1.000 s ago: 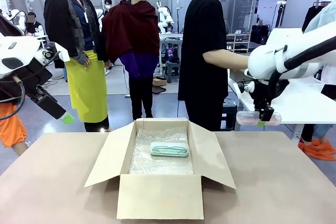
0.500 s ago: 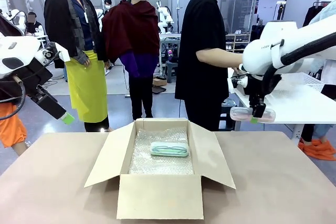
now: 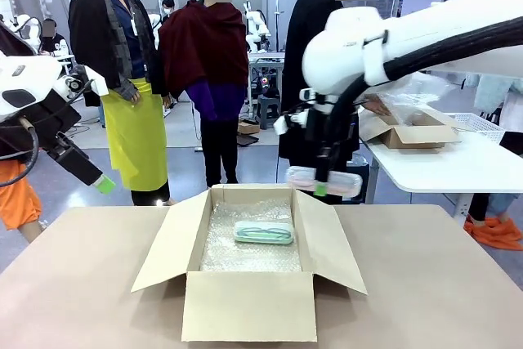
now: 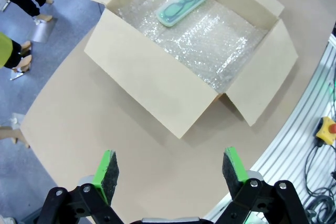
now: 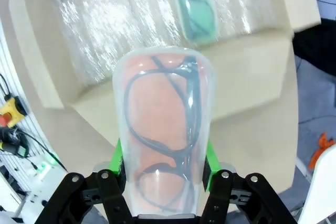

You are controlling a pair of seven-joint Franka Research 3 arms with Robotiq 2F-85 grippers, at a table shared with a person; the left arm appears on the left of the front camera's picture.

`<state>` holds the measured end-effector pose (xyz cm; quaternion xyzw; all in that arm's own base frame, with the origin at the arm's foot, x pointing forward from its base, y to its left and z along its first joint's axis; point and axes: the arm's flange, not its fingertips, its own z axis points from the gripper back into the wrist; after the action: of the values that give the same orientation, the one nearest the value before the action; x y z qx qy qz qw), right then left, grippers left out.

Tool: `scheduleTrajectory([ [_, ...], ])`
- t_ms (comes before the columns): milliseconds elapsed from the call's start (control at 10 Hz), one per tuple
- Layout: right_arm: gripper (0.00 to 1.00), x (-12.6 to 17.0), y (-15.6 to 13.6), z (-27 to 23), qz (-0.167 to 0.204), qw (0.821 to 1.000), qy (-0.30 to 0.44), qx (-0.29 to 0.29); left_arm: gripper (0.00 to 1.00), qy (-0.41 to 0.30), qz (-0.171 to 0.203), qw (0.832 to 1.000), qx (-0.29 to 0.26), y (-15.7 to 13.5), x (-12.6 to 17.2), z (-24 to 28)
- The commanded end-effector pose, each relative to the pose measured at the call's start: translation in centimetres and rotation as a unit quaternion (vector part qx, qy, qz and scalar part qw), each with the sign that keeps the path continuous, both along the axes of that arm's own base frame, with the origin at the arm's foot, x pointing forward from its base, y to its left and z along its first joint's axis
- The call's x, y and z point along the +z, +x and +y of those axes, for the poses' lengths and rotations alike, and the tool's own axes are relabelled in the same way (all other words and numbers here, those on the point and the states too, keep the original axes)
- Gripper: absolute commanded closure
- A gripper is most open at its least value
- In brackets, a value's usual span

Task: Pack the glasses set securely to prepare it for shipping.
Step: Put the Glasses case from the right side of the table into the Package Box.

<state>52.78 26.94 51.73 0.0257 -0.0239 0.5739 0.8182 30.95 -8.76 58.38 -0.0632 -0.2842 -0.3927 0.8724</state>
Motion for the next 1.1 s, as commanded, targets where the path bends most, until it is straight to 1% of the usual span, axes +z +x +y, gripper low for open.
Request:
scheduleTrajectory([
  [0,0.44,-1.0,0.4,3.3,-0.002,1.000,-0.005,0.006,0.00,-0.002,-0.002,1.000,-0.003,-0.1,0.1,0.2],
  [100,0.44,-2.4,-0.6,6.1,-0.013,1.000,-0.017,0.020,0.00,-0.002,-0.002,1.000,-0.003,-0.1,0.1,0.2],
  [200,0.44,-4.4,-1.3,8.7,-0.005,0.999,-0.023,0.036,0.00,-0.002,-0.002,1.000,-0.003,-0.1,0.1,0.2],
  [300,0.44,-6.4,-1.7,10.2,-0.030,0.999,-0.010,0.015,0.00,-0.002,-0.002,1.000,-0.003,-0.1,0.1,0.2],
  [500,0.44,-10.7,-2.7,11.8,-0.021,0.999,0.005,0.026,0.00,-0.002,-0.002,1.000,-0.003,-0.1,0.1,0.2],
  [600,0.44,-12.5,-2.9,12.4,-0.012,0.999,-0.004,0.030,0.00,-0.002,-0.002,1.000,-0.003,-0.1,0.1,0.2],
  [800,0.44,-15.5,-3.1,13.7,-0.008,0.999,-0.010,0.034,0.00,-0.002,-0.002,1.000,-0.003,-0.1,0.1,0.2],
  [900,0.44,-17.1,-2.9,13.8,-0.009,0.999,-0.013,0.048,0.00,-0.002,-0.002,1.000,-0.003,-0.1,0.1,0.2],
  [1000,0.44,-18.6,-2.6,13.7,-0.011,0.999,-0.021,0.047,0.00,-0.002,-0.002,1.000,-0.003,-0.1,0.1,0.2],
])
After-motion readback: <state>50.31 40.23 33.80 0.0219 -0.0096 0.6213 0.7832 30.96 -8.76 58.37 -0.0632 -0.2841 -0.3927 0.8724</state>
